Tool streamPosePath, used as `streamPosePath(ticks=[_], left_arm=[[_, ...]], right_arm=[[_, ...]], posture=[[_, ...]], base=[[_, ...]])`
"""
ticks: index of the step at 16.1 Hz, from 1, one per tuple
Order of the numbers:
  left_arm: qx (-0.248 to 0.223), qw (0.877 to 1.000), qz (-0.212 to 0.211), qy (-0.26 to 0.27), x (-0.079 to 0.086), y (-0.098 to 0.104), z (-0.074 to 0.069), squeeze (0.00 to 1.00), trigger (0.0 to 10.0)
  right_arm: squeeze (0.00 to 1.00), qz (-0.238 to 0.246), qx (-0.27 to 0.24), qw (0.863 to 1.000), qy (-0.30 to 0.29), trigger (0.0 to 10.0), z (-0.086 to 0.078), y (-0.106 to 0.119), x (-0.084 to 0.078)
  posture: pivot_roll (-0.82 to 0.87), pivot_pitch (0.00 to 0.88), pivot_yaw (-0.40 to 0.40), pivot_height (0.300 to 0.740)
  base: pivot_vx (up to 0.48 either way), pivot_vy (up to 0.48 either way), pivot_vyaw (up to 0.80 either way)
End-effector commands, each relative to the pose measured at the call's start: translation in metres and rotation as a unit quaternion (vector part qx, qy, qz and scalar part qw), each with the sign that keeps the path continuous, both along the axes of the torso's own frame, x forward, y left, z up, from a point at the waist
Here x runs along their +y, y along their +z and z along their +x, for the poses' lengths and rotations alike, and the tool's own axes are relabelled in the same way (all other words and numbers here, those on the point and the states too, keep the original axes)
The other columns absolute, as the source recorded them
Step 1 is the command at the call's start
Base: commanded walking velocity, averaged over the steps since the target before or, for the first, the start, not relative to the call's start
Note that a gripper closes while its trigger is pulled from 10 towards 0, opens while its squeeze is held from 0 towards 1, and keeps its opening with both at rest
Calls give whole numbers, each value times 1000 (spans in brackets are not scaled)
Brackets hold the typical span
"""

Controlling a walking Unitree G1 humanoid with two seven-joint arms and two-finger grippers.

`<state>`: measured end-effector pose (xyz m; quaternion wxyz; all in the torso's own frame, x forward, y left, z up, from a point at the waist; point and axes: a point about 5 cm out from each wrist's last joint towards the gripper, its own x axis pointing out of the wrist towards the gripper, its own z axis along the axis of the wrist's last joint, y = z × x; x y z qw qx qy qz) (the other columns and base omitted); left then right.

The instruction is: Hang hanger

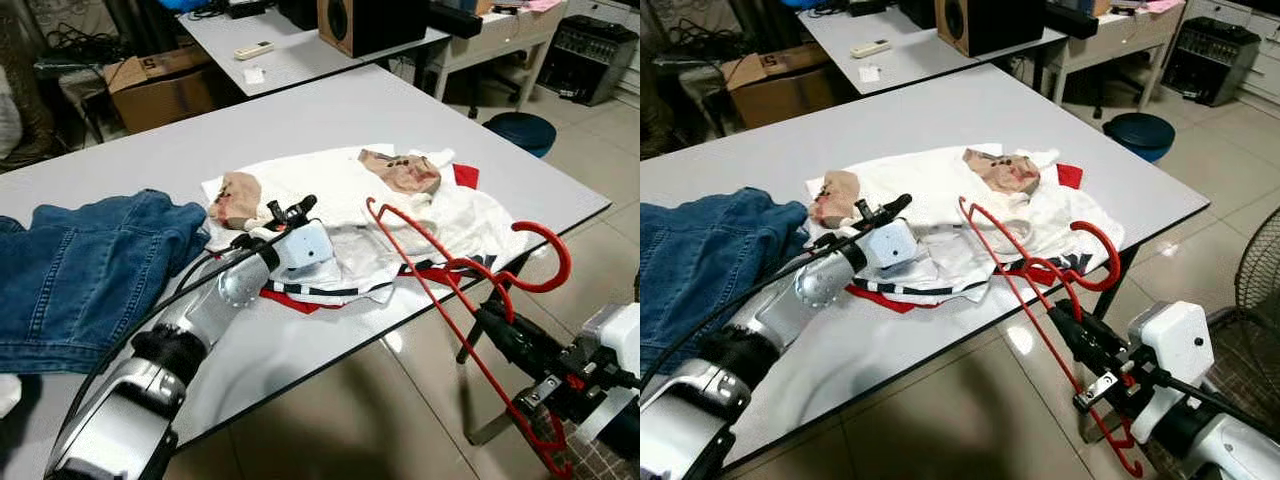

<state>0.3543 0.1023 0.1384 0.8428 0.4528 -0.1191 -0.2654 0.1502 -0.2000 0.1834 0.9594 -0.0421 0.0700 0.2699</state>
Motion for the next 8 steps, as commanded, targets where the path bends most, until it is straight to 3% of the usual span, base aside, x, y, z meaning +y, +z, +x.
streamPosePath(ticks=[1,4,6,8], left_arm=[[14,1000,-17,7,4,3,5,0,0],[21,999,-23,10,5,6,9,0,0],[50,997,-62,20,3,10,14,0,0],[98,987,-127,29,-7,19,24,0,0]], right_arm=[[0,3,6,1000,4,10000,-2,-1,2],[0,4,7,1000,2,10000,-5,-1,2],[0,15,4,1000,7,10000,-8,2,4],[0,27,23,998,52,10000,-18,4,14]], posture=[[-212,34,99,740],[-212,32,110,740],[-210,31,116,740],[-207,27,126,740]], base=[[0,0,0],[0,0,0],[0,0,0],[0,0,0]])
